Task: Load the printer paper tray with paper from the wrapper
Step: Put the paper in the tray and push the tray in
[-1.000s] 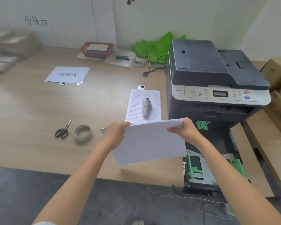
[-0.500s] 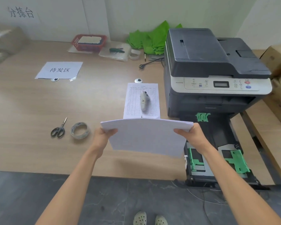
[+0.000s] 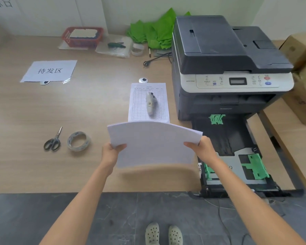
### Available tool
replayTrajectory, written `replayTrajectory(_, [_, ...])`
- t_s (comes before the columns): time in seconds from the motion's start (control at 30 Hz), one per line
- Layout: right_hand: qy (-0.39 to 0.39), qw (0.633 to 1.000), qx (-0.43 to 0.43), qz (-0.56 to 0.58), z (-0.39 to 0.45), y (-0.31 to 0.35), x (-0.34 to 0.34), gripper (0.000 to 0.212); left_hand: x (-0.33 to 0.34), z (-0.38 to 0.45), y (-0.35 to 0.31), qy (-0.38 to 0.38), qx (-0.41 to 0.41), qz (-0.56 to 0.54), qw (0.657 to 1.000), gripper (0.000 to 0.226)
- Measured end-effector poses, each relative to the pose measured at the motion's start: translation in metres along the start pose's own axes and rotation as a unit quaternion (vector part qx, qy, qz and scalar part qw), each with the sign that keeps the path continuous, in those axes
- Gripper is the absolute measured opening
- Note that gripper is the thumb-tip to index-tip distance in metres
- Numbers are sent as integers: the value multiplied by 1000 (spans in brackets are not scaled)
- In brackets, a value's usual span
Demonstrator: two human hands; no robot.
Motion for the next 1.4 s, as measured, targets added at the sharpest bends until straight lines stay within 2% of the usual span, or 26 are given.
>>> replayTrajectory(0.07, [-8, 1000, -18, -13, 0, 9, -6, 18, 2, 3, -17, 6, 21, -2, 1000, 13])
replayTrajectory(0.13, [-6, 999, -25, 26, -1, 19, -14, 5, 0, 7, -34, 5, 48, 15, 999, 15])
replayTrajectory(0.17, [-1, 998, -28, 55, -2, 23, -17, 6, -1, 8, -42, 3, 64, 22, 998, 18])
replayTrajectory(0.23, [13, 993, -39, 111, -6, 31, -22, 19, -5, 8, -54, -21, 101, 39, 994, 37])
replayTrajectory(0.3, [20, 986, -45, 156, -9, 36, -25, 20, -9, 5, -61, -75, 134, 72, 986, 63])
replayTrajectory(0.37, [12, 978, -49, 203, -10, 37, -27, 17, -6, -2, -61, -109, 123, 46, 985, 81])
replayTrajectory(0.43, [3, 969, -50, 242, -13, 39, -27, 14, 7, -8, -52, -86, 53, -73, 992, 89])
replayTrajectory(0.5, [-5, 961, -46, 273, -14, 38, -22, 11, 29, -13, -42, 0, -6, -206, 978, 75])
replayTrajectory(0.53, [-5, 957, -45, 287, -16, 38, -18, 10, 42, -17, -42, 57, -17, -252, 966, 56])
replayTrajectory(0.6, [-3, 949, -41, 312, -21, 37, -9, 12, 61, -28, -50, 129, -4, -294, 947, 21])
replayTrajectory(0.63, [-2, 945, -39, 323, -24, 36, -6, 14, 66, -31, -55, 140, 16, -295, 945, 17])
replayTrajectory(0.77, [29, 930, -28, 366, -42, 33, -5, 42, 70, -35, -73, 138, 72, -263, 952, 14])
replayTrajectory(0.83, [51, 925, -28, 375, -50, 31, -14, 46, 72, -35, -80, 141, 81, -244, 956, 15])
replayTrajectory(0.97, [47, 932, -27, 357, -61, 26, -54, 30, 80, -40, -96, 141, 91, -203, 965, 22])
replayTrajectory(1.13, [88, 973, -37, 208, -66, 38, -95, 21, 117, -54, -109, 192, 77, -111, 972, 18])
replayTrajectory(1.23, [94, 976, -60, 187, -61, 37, -120, 26, 154, -63, -113, 210, 63, -66, 973, 19])
replayTrajectory(1.4, [54, 987, -48, 145, -52, 7, -172, 27, 218, -73, -108, 197, 45, -33, 979, 26])
Point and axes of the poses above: each hand's wrist, its own z-axis towards the middle knuckle, its own x-axis out of the palm, y = z × x, the point moved 5 cm from there along z, towards the middle knuckle, and after that the axes turned 5 degrees about y, right-handed, at the moved point
